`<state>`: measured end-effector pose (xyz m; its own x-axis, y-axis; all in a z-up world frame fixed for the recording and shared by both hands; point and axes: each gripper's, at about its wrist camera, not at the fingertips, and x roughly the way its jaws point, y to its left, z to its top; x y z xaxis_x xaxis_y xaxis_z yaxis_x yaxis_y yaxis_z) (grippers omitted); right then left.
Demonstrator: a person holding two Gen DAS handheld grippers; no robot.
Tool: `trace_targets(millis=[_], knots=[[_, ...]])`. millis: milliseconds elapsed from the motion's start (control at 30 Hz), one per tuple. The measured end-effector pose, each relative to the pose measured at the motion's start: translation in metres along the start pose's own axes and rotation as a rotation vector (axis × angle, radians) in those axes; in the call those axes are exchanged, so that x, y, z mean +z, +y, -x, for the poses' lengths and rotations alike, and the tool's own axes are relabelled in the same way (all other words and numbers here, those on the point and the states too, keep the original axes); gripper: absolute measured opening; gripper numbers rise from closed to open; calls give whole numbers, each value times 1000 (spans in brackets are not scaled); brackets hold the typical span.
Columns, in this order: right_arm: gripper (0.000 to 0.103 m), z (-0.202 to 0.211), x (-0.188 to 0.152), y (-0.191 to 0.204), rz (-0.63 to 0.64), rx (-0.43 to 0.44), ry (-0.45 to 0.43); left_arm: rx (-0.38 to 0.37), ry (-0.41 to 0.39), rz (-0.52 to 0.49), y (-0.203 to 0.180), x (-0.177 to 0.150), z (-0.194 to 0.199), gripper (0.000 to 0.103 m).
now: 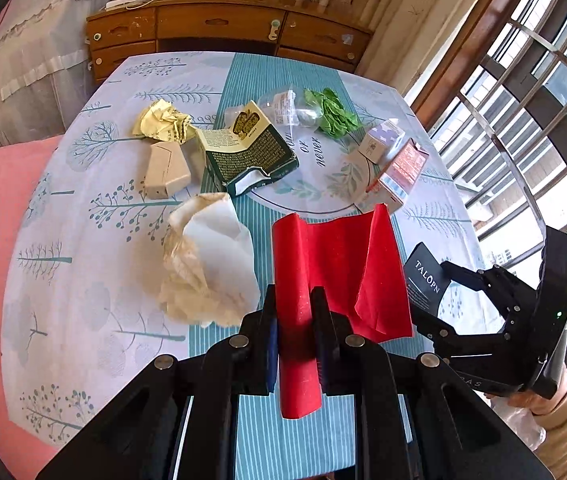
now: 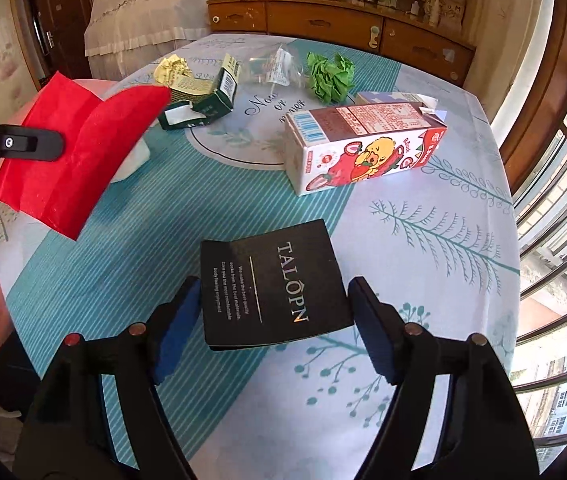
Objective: Collect trash
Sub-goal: 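Carry the red cloth and black card down over the trash bin with both tools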
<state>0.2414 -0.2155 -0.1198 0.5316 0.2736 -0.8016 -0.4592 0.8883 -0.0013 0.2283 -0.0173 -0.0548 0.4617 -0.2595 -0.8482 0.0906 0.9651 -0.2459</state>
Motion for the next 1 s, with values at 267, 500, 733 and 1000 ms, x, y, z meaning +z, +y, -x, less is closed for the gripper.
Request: trace_targets(millis=[267, 500, 733, 1000], knots=[[72, 76, -35, 55, -3, 0, -52, 3, 0, -92, -5, -67, 55, 14], [72, 132, -86, 105, -29, -2, -57, 23, -3, -165, 2, -140, 101, 14], [72, 146, -153, 147, -71, 12, -9, 37, 39, -254, -7, -220, 111, 14], [72, 105, -224, 162, -160, -21, 119, 41, 137, -324, -11, -294, 55, 14]])
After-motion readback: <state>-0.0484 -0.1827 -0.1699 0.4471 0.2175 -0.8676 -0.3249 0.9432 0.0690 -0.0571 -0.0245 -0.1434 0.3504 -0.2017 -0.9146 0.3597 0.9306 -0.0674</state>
